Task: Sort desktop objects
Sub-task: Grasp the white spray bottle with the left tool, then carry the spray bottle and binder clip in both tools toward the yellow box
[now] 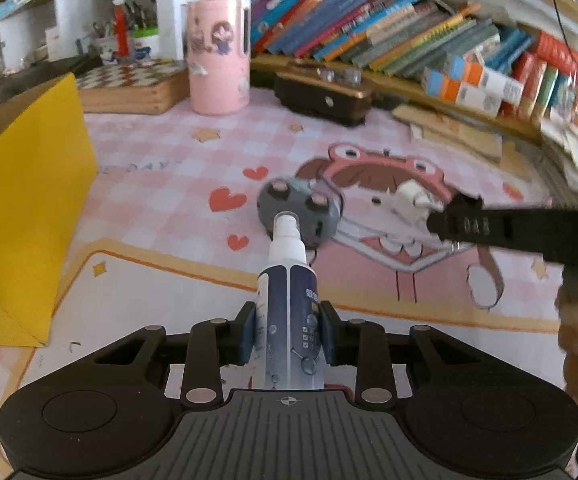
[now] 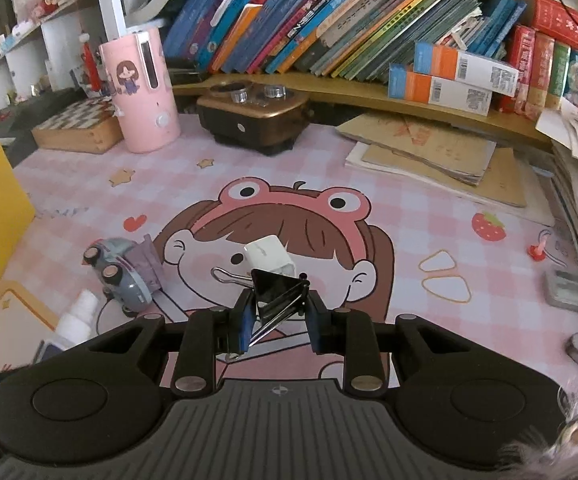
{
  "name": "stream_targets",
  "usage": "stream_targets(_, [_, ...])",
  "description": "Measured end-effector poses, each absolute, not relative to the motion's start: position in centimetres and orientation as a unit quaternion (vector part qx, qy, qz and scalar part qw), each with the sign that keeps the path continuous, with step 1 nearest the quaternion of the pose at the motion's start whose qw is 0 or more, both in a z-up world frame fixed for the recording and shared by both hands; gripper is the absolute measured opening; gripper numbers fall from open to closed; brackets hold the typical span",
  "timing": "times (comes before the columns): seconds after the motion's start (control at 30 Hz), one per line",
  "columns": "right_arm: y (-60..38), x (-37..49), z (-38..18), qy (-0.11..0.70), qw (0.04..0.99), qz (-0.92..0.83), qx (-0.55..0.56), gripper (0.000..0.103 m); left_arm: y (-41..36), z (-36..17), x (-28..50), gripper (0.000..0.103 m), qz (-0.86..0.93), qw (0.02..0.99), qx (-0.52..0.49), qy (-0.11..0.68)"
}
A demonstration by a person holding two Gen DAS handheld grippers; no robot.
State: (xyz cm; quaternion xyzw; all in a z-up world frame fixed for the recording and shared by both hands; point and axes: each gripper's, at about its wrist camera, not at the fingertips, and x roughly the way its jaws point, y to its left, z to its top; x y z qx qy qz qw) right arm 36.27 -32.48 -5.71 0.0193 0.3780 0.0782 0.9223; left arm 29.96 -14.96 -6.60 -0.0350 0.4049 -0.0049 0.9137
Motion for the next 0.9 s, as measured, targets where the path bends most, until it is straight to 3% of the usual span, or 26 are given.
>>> stream_targets(0.53, [-31.1,28.4,-1.8,0.394,0.908,0.133,0.051,0.024,-9.9,-0.3,23.7,0.031,-0.015,0.931,-0.121,0.345])
stream_targets(0.9, [-26.6,22.3,-0.3,0.407,0.899,0.144,0.067,0.024,-4.4,0.3,18.6,0.031,-0.048,0.919,-0.186,0.346])
